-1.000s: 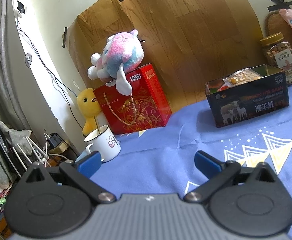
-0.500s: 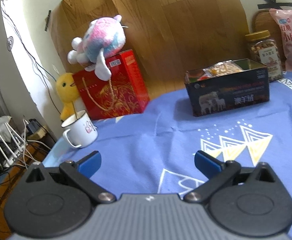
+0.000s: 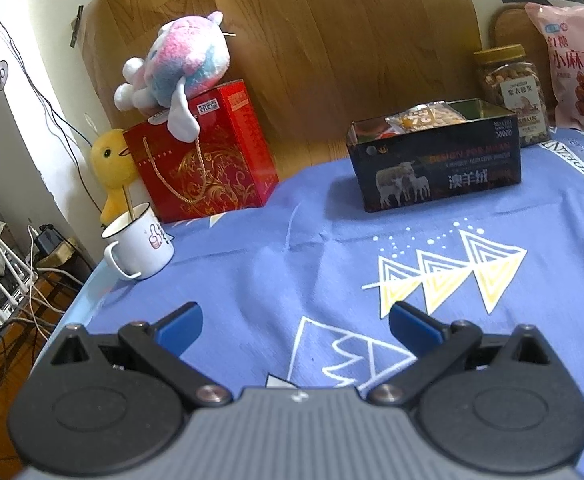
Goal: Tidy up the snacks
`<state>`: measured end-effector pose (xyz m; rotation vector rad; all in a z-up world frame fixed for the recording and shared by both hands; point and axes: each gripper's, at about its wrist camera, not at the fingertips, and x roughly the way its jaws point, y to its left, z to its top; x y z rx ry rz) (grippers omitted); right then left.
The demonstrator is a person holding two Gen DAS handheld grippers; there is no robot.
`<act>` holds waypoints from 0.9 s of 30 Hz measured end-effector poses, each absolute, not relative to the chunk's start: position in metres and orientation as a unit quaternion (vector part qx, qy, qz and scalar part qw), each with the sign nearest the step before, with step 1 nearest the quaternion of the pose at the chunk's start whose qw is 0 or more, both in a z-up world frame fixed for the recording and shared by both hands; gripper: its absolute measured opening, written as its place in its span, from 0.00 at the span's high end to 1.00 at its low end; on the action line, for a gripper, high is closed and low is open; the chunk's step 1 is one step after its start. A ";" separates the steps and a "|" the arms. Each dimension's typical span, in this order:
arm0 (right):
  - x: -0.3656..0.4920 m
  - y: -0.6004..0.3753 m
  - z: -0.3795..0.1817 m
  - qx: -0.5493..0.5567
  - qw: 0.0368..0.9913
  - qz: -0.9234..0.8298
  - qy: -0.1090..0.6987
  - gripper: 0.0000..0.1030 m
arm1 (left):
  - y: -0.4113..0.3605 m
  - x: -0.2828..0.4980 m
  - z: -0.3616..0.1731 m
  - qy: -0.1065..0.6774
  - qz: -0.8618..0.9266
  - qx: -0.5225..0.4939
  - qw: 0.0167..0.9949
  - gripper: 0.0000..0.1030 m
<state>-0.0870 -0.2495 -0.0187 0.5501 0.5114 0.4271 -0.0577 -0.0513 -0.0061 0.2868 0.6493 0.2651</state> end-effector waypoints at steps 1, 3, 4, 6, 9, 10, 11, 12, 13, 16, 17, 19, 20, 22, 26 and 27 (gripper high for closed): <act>-0.087 -0.249 -0.019 0.267 0.908 0.207 0.248 0.00 | -0.051 -0.058 -0.007 0.320 0.128 0.139 0.929 0.00; -0.087 -0.249 -0.020 0.268 0.907 0.206 0.250 0.00 | -0.052 -0.057 -0.009 0.324 0.126 0.141 0.927 0.00; -0.087 -0.249 -0.021 0.268 0.907 0.206 0.250 0.00 | -0.053 -0.057 -0.010 0.325 0.125 0.142 0.927 0.00; -0.087 -0.248 -0.022 0.268 0.907 0.205 0.251 0.00 | -0.053 -0.057 -0.011 0.328 0.124 0.142 0.926 0.00; -0.087 -0.248 -0.022 0.270 0.907 0.205 0.252 0.00 | -0.054 -0.057 -0.013 0.333 0.120 0.141 0.924 0.00; -0.087 -0.249 -0.022 0.270 0.907 0.204 0.252 0.00 | -0.054 -0.057 -0.013 0.334 0.120 0.141 0.924 0.00; -0.087 -0.249 -0.022 0.270 0.907 0.205 0.252 0.00 | -0.055 -0.057 -0.014 0.335 0.120 0.141 0.924 0.00; -0.087 -0.249 -0.022 0.270 0.906 0.205 0.252 0.00 | -0.055 -0.057 -0.014 0.337 0.119 0.141 0.923 0.00; -0.087 -0.249 -0.023 0.270 0.906 0.205 0.252 0.00 | -0.055 -0.057 -0.015 0.338 0.118 0.141 0.923 0.00; -0.087 -0.249 -0.023 0.270 0.906 0.205 0.253 0.00 | -0.055 -0.056 -0.015 0.343 0.114 0.138 0.922 0.00; -0.087 -0.249 -0.024 0.270 0.906 0.205 0.253 0.00 | -0.054 -0.056 -0.015 0.344 0.114 0.136 0.922 0.00; -0.087 -0.249 -0.023 0.269 0.906 0.205 0.253 0.00 | -0.054 -0.056 -0.015 0.345 0.113 0.134 0.922 0.00; -0.087 -0.248 -0.023 0.268 0.906 0.206 0.253 0.00 | -0.054 -0.056 -0.015 0.346 0.112 0.133 0.922 0.00; -0.086 -0.248 -0.023 0.268 0.906 0.207 0.253 0.00 | -0.054 -0.055 -0.016 0.349 0.110 0.130 0.922 0.00; -0.087 -0.248 -0.023 0.268 0.906 0.207 0.254 0.00 | -0.056 -0.055 -0.017 0.352 0.106 0.130 0.921 0.00; -0.087 -0.247 -0.023 0.267 0.907 0.207 0.253 0.00 | -0.056 -0.055 -0.018 0.352 0.106 0.131 0.921 0.00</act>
